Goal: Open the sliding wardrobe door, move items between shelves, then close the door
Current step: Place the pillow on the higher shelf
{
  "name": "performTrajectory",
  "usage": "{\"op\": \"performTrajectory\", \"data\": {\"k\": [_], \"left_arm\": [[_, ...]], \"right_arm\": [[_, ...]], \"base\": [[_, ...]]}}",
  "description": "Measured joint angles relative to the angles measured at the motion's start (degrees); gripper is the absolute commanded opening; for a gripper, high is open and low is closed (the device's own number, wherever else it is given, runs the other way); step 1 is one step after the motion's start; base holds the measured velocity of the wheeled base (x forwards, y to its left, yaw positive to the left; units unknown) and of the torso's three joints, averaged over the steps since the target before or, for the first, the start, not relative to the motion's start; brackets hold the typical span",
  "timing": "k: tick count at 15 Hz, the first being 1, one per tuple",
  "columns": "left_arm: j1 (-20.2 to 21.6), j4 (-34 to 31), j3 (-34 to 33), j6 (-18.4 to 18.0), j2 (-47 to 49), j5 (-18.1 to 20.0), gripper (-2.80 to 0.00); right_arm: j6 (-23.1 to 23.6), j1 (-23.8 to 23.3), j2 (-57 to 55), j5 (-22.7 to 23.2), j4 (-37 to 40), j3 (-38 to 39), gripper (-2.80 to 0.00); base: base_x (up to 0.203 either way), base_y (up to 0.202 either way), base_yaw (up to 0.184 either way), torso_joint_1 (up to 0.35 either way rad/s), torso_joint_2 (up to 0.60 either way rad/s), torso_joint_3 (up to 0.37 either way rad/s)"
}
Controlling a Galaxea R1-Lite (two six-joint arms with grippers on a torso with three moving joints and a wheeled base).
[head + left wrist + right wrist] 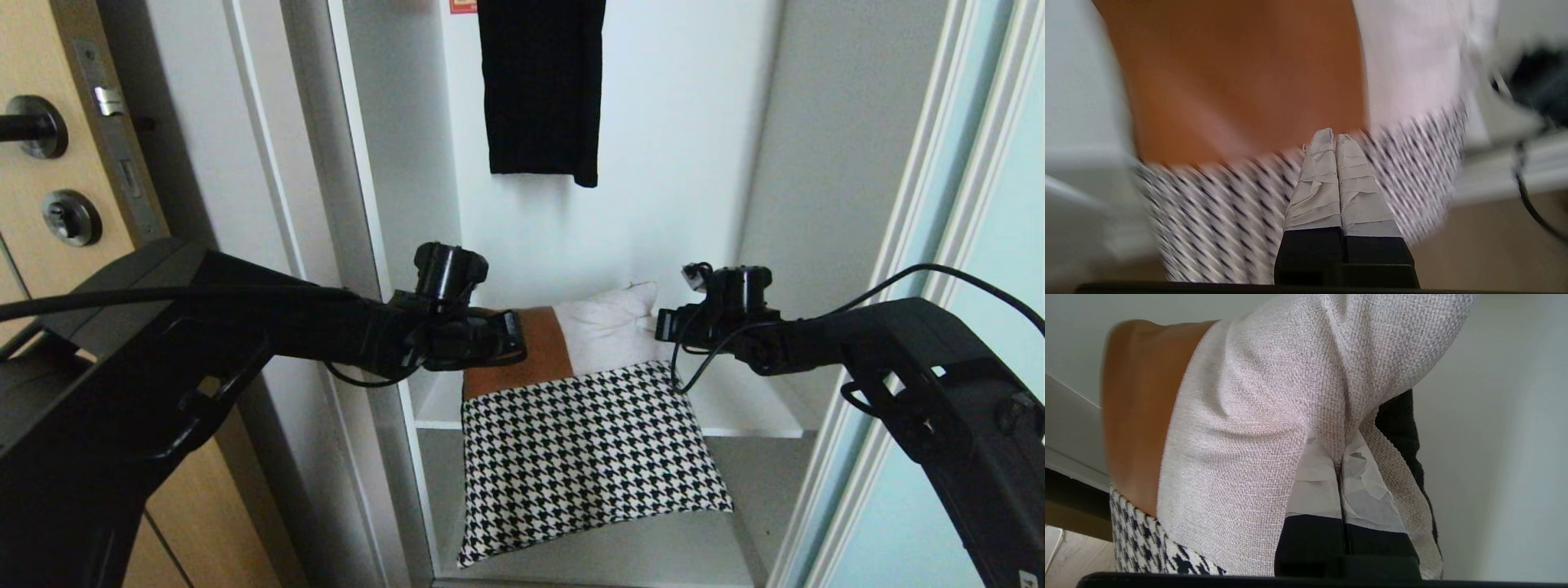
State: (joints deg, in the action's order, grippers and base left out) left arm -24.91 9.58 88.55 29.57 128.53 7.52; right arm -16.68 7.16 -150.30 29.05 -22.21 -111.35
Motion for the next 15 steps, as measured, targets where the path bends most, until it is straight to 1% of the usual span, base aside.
{"op": "performTrajectory", "data": {"k": [1,2,3,5,6,7,8,10,11,12,14,15], "left_arm": [[-0.2,-1.95,-0.6,1.02,-0.11,3.74,-2.8],[-0.2,-4.31,-0.82,1.07,-0.05,7.07,-2.8],[0.13,-6.99,-0.44,0.58,0.41,8.68,-2.8],[0.52,-12.89,2.76,-1.64,2.65,8.41,-2.8],[0.7,-16.31,5.36,-2.8,4.35,7.23,-2.8],[0.96,-19.27,8.22,-3.39,6.36,5.28,-2.8],[1.46,-21.33,11.79,-3.61,8.81,2.07,-2.8],[2.07,-22.38,18.5,-3.93,13.72,-5.31,-2.8],[2.25,-21.42,20.42,-4.63,15.79,-8.77,-2.8],[2.51,-19.18,21.42,-5.32,17.28,-11.1,-2.8],[2.8,-13.23,22.27,-6.22,20.17,-15.38,-2.8],[2.78,-9.5,22.39,-7.37,21.73,-17.99,-2.8]], "right_arm": [[-0.02,-0.08,0.0,0.02,0.02,0.0,-2.8],[0.0,-0.11,-0.01,0.02,-0.14,0.0,-2.8],[-0.01,-0.11,-0.01,0.01,-0.61,0.0,-2.8],[-0.05,-0.07,0.0,0.0,-1.1,0.0,-2.8],[-0.07,-0.11,0.0,0.0,-1.1,0.0,-2.8],[-0.13,-0.13,0.0,0.0,-1.1,0.0,-2.8],[-0.11,-0.16,0.0,0.0,-1.1,0.0,-2.8],[-0.24,-0.09,0.02,0.02,-1.22,0.07,-2.8],[-0.35,-0.11,0.05,0.0,-1.32,0.11,-2.8],[-0.55,-0.11,0.07,-0.02,-1.43,0.11,-2.8],[-1.07,-0.09,0.19,-0.09,-1.46,0.21,-2.8],[-1.16,-0.07,0.29,-0.11,-1.44,0.29,-2.8]], "base": [[0.0,0.0,0.0,0.0,0.0,0.0],[0.0,0.0,0.0,0.0,0.0,0.0],[0.0,0.0,0.0,0.0,0.0,0.0],[0.0,0.0,0.0,0.0,0.0,0.0],[0.0,0.0,0.0,0.0,0.0,0.0],[0.0,0.0,0.0,0.0,0.0,0.0],[0.0,0.0,0.0,0.0,0.0,0.0],[0.0,0.0,0.0,0.0,0.0,0.0],[0.0,0.0,0.0,0.0,0.0,0.0],[0.0,0.0,0.0,0.0,0.0,0.0],[0.0,0.0,0.0,0.0,0.0,0.0],[0.0,0.0,0.0,0.0,0.0,0.0]]}}
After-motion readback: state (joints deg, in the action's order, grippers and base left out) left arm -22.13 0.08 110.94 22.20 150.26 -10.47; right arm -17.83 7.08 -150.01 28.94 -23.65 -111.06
